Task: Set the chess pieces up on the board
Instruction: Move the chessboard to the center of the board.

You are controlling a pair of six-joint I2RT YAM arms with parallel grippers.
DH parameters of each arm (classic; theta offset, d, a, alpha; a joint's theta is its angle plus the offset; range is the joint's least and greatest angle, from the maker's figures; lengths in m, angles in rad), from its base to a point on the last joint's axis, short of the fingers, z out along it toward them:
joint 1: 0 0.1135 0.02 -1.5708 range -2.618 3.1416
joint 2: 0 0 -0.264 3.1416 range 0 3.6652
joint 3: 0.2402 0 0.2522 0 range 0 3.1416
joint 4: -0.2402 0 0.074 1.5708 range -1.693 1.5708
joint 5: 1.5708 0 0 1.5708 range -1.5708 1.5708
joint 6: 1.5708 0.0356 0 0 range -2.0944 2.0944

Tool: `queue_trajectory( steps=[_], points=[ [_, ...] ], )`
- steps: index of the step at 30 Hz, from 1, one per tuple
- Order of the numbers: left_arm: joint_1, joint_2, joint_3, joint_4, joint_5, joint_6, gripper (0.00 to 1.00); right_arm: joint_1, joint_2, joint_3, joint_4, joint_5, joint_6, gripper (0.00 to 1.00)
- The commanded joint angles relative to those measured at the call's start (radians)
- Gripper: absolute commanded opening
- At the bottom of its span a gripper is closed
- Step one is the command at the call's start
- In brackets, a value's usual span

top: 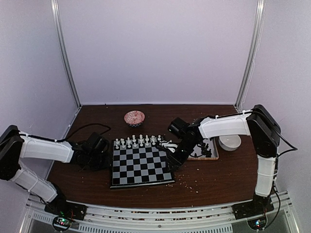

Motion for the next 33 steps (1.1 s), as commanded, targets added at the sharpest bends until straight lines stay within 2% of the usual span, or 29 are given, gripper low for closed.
queue_trajectory(
  steps=[1, 14, 19, 23, 26, 33],
  points=[
    [-0.007, 0.03, 0.063, 0.137, 0.057, 0.051, 0.0, -0.017, -0.072, -0.018, 0.027, 0.0, -0.03, 0.61],
    [-0.015, 0.133, 0.159, 0.149, 0.11, 0.102, 0.0, -0.025, -0.117, -0.065, 0.021, 0.003, -0.038, 0.61],
    [-0.018, 0.079, 0.15, 0.111, 0.096, 0.113, 0.0, -0.052, -0.19, -0.085, 0.025, -0.012, -0.06, 0.61],
    [-0.023, 0.001, 0.133, 0.015, 0.048, 0.093, 0.0, -0.081, -0.24, -0.084, 0.037, 0.059, -0.083, 0.61],
    [-0.016, -0.028, 0.125, -0.08, -0.03, 0.076, 0.0, -0.093, -0.215, -0.074, 0.028, 0.091, -0.116, 0.61],
    [0.022, 0.043, 0.13, -0.137, -0.045, 0.077, 0.0, -0.097, -0.104, -0.08, 0.044, 0.184, -0.177, 0.5]
  ],
)
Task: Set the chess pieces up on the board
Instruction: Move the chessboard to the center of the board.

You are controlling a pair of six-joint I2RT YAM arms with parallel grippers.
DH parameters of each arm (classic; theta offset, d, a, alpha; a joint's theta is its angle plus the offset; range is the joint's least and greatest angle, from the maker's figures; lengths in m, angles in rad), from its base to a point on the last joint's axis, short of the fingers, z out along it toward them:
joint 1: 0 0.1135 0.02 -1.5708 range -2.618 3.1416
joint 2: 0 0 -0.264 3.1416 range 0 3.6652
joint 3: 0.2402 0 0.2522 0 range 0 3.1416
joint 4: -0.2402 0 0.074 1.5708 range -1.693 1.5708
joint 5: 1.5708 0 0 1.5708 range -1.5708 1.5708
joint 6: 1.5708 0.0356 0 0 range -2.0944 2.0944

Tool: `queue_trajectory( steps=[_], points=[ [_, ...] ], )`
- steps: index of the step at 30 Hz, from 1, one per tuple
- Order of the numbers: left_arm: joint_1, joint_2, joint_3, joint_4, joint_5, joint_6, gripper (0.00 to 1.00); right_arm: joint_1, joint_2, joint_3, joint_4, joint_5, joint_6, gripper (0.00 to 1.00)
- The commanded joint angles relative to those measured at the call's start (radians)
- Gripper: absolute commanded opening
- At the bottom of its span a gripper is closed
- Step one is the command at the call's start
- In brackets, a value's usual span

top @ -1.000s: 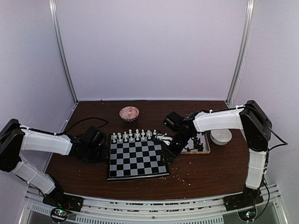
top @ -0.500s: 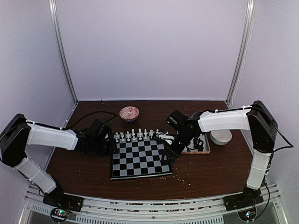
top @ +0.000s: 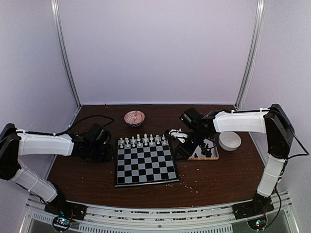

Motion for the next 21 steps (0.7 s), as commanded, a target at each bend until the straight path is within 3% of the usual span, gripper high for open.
queue_trajectory(
  steps=[1, 6, 9, 21],
  points=[
    [0.02, 0.047, -0.012, -0.061, -0.049, -0.018, 0.0, 0.0, 0.07, -0.005, 0.004, 0.096, -0.057, 0.48],
    [0.021, 0.104, -0.033, 0.006, 0.013, -0.006, 0.0, 0.011, 0.119, 0.005, -0.011, 0.117, -0.065, 0.34],
    [0.02, 0.179, -0.014, 0.077, 0.1, 0.046, 0.0, 0.037, 0.124, 0.001, -0.029, 0.113, -0.067, 0.33],
    [-0.055, 0.238, 0.03, 0.139, 0.173, 0.074, 0.0, 0.093, 0.059, -0.078, -0.053, 0.111, -0.079, 0.31]
  ],
)
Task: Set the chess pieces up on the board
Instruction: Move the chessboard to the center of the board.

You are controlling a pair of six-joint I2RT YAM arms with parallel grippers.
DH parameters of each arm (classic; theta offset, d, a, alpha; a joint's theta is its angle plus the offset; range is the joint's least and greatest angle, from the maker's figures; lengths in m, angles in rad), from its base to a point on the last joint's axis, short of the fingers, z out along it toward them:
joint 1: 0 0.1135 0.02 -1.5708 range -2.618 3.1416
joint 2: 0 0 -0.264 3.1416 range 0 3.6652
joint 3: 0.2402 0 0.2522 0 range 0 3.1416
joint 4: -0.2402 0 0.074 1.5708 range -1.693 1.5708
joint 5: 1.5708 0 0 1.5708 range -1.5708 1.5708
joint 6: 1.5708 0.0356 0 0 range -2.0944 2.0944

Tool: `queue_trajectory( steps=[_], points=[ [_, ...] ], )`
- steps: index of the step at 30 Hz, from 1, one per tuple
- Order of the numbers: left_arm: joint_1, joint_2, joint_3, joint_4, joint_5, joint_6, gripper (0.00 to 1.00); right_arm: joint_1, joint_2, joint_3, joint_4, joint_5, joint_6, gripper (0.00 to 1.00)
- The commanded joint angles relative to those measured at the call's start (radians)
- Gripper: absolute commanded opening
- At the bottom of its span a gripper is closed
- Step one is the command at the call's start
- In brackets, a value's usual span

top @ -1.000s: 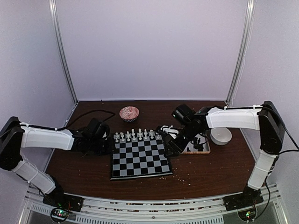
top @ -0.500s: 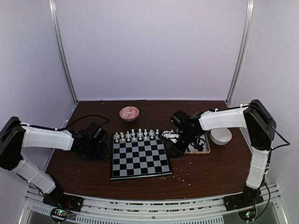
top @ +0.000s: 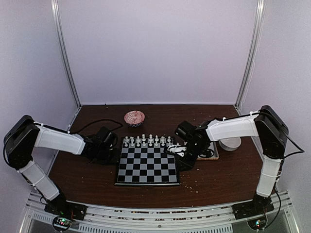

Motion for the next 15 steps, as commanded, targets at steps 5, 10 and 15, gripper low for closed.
queue_trajectory(
  steps=[5, 10, 15],
  points=[
    [-0.091, 0.034, 0.005, 0.028, 0.109, 0.001, 0.0, 0.018, -0.039, -0.022, -0.016, 0.007, -0.013, 0.31],
    [-0.1, 0.019, 0.006, 0.015, 0.106, 0.002, 0.0, -0.007, -0.029, -0.02, -0.011, 0.014, -0.01, 0.31],
    [-0.161, 0.014, 0.032, -0.013, 0.137, 0.062, 0.0, -0.023, -0.04, -0.026, -0.013, 0.017, -0.02, 0.32]
  ],
)
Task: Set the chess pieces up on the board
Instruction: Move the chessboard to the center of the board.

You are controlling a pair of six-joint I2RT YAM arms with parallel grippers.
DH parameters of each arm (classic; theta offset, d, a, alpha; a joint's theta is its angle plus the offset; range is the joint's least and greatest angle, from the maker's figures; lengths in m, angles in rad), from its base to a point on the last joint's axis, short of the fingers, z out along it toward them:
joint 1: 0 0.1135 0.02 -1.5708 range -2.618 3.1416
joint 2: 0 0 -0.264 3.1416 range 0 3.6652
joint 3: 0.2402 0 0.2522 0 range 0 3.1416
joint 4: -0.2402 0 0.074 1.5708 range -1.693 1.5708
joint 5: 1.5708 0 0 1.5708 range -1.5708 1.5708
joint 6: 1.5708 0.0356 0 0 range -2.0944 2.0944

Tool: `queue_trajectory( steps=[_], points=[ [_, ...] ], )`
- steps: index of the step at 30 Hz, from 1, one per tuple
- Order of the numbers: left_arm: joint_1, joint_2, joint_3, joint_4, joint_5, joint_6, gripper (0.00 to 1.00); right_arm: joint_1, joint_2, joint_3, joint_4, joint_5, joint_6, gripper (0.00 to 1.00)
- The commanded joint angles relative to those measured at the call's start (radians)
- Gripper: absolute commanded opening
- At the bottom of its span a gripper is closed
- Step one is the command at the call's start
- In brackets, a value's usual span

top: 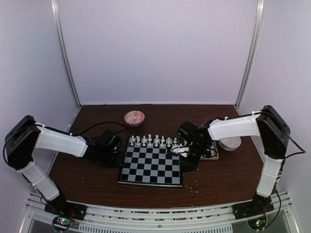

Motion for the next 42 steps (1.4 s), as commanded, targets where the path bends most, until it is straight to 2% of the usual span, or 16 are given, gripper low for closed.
queue_trajectory(
  steps=[1, 6, 12, 26, 31, 36, 37, 39, 42],
  points=[
    [-0.107, 0.008, 0.029, -0.018, 0.144, 0.064, 0.0, -0.007, -0.026, -0.014, 0.043, -0.005, -0.009, 0.32],
    [-0.173, 0.005, 0.032, -0.062, 0.129, 0.054, 0.0, -0.007, -0.024, -0.015, 0.048, -0.021, -0.003, 0.32],
    [-0.178, -0.049, -0.005, -0.09, 0.109, 0.042, 0.0, -0.007, -0.013, -0.007, 0.07, -0.017, 0.008, 0.33],
    [-0.222, -0.131, -0.04, -0.129, 0.089, 0.043, 0.0, 0.002, 0.081, 0.125, 0.057, -0.016, 0.026, 0.34],
    [-0.222, -0.255, -0.008, -0.298, -0.033, 0.036, 0.0, -0.005, -0.02, 0.117, -0.005, -0.007, 0.016, 0.35],
    [-0.201, -0.41, 0.173, -0.507, -0.218, 0.167, 0.0, -0.078, -0.19, 0.132, -0.085, -0.015, -0.018, 0.43],
    [-0.181, -0.423, 0.205, -0.518, -0.237, 0.203, 0.06, -0.099, -0.211, 0.141, -0.101, -0.029, -0.025, 0.45],
    [-0.134, -0.44, 0.256, -0.502, -0.267, 0.268, 0.31, -0.142, -0.245, 0.152, -0.119, -0.046, -0.037, 0.49],
    [-0.05, -0.441, 0.292, -0.414, -0.262, 0.37, 0.55, -0.205, -0.285, 0.143, -0.113, -0.016, -0.06, 0.55]
  ],
)
